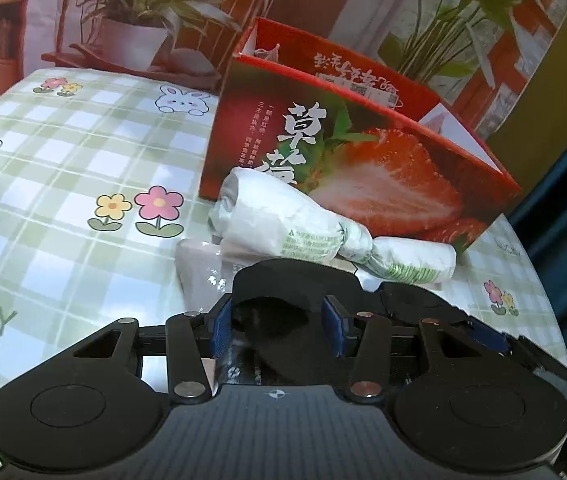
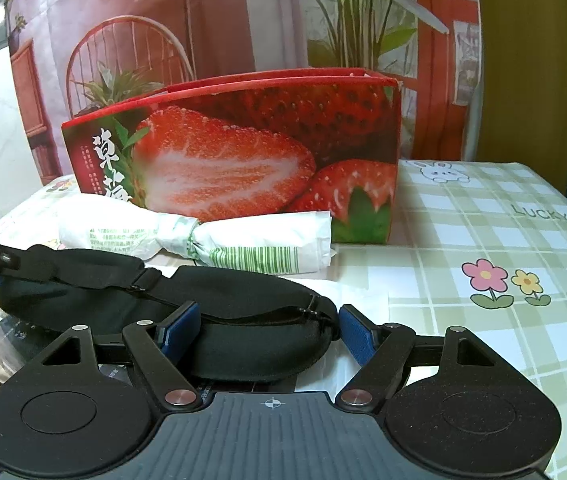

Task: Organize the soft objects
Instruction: 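Lower the left tool to the black eye mask strap and close on it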

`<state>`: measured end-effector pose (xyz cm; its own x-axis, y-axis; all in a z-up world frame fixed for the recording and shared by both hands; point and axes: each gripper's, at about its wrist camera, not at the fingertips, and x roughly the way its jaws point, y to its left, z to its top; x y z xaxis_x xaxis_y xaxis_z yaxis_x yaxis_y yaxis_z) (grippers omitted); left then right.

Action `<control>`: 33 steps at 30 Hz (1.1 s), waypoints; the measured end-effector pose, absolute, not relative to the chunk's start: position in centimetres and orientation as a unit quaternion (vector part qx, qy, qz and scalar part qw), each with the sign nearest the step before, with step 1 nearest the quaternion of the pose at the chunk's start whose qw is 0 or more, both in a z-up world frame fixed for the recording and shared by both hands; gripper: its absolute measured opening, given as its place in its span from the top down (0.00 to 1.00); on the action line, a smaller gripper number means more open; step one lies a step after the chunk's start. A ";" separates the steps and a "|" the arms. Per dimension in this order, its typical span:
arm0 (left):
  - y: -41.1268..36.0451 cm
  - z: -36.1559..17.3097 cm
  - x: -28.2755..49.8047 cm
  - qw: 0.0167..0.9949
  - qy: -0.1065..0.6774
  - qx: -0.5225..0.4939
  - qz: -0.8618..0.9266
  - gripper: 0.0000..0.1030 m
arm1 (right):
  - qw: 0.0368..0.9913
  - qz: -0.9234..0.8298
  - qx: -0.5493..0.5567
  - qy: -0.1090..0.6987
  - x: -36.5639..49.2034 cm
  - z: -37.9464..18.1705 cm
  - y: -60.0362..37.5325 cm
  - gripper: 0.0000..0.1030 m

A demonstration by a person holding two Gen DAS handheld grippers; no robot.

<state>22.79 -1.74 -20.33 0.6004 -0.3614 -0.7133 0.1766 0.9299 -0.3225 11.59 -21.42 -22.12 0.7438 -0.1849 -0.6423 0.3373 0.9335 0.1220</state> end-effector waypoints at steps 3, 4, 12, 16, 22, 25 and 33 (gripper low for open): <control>-2.0 -20.3 23.3 0.885 0.423 -0.121 -0.155 0.52 | 0.927 -0.140 0.118 0.328 11.5 -22.2 -21.5 0.29; -2.1 -20.2 23.3 0.885 0.421 -0.122 -0.158 0.61 | 0.927 -0.140 0.119 0.328 11.5 -22.2 -21.5 0.29; -2.7 -18.5 21.3 0.902 0.383 -0.104 -0.170 0.89 | 0.925 -0.137 0.138 0.325 11.3 -22.3 -22.0 0.30; -3.0 -17.7 20.0 0.905 0.374 -0.097 -0.181 0.89 | 0.928 -0.134 0.143 0.317 10.9 -22.2 -22.1 0.32; -2.1 -18.3 18.4 0.902 0.382 -0.091 -0.181 0.89 | 0.937 -0.137 0.131 0.293 9.3 -21.1 -21.2 0.31; -0.6 -19.3 17.9 0.896 0.397 -0.113 -0.167 0.89 | 0.942 -0.125 0.092 0.299 8.7 -20.3 -19.5 0.29; 1.5 -21.6 17.8 0.889 0.409 -0.128 -0.158 0.89 | 0.937 -0.127 0.108 0.308 7.8 -19.5 -19.0 0.28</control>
<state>17.85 1.47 -21.59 0.6150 -0.3863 -0.6874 0.1762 0.9171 -0.3577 7.83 -19.03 -19.47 0.7777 -0.1720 -0.6047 0.3053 0.9441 0.1241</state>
